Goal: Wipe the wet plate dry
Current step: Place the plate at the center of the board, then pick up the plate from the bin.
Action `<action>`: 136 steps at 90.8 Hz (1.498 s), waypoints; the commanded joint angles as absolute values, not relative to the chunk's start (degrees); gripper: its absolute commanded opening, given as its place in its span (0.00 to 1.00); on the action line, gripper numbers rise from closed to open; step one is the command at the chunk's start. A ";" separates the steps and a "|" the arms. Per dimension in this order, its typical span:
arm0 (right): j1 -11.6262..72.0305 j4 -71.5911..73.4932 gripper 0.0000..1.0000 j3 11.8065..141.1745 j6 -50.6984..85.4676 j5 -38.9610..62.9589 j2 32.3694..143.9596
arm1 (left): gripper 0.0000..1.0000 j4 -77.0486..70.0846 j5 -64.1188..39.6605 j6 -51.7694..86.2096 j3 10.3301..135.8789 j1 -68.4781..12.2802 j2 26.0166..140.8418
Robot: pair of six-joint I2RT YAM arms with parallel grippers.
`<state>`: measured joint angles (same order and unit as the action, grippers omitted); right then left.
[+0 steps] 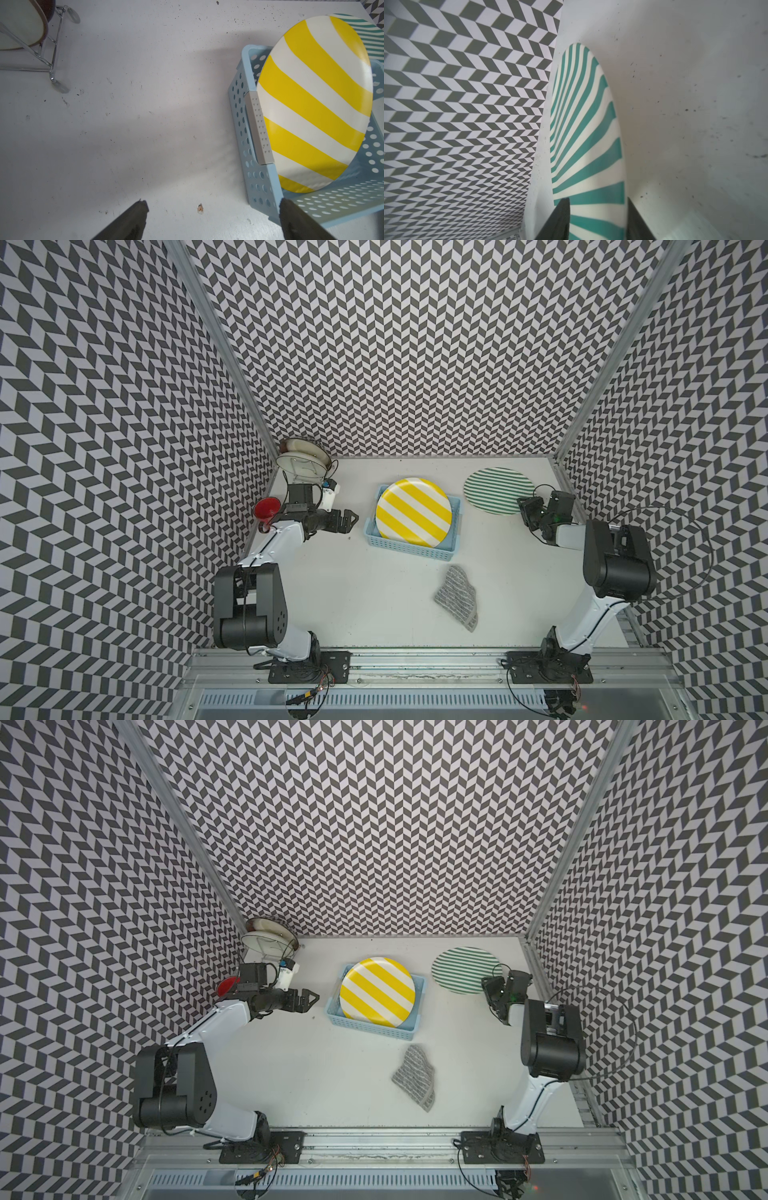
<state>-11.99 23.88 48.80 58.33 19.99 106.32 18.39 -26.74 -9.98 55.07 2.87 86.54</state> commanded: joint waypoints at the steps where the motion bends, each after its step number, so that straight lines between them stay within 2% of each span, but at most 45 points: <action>1: -12.54 22.50 0.52 48.69 55.90 18.65 104.89 | 0.99 16.79 -28.37 -9.16 54.62 2.55 86.98; 24: -13.88 14.56 0.82 46.08 52.80 17.40 98.10 | 0.99 16.55 -29.58 -8.44 54.44 1.79 87.67; 34: -13.91 11.77 0.87 44.43 51.02 17.25 93.38 | 0.99 16.35 -29.78 -8.26 54.38 1.10 87.96; 53: -10.72 10.44 0.86 42.73 45.39 20.13 84.02 | 0.98 16.61 -30.57 -9.16 54.40 -1.63 88.44; 69: 2.77 5.53 0.84 49.45 32.86 19.22 81.10 | 0.98 16.78 -29.93 -10.01 54.31 -4.70 89.08; 83: 15.06 -0.93 0.84 57.80 22.32 15.89 84.50 | 0.98 17.04 -29.07 -9.82 54.43 -5.96 90.25; 97: 21.43 -5.90 0.83 64.00 17.99 11.62 89.95 | 0.97 17.38 -30.31 -9.73 54.53 -6.38 91.19; 120: 25.80 -14.81 0.74 71.81 15.37 2.25 98.44 | 0.97 17.71 -30.86 -9.74 54.81 -7.67 92.05; 136: 25.88 -14.38 0.71 72.21 14.68 2.91 100.80 | 0.96 17.75 -31.36 -9.80 54.81 -7.99 92.69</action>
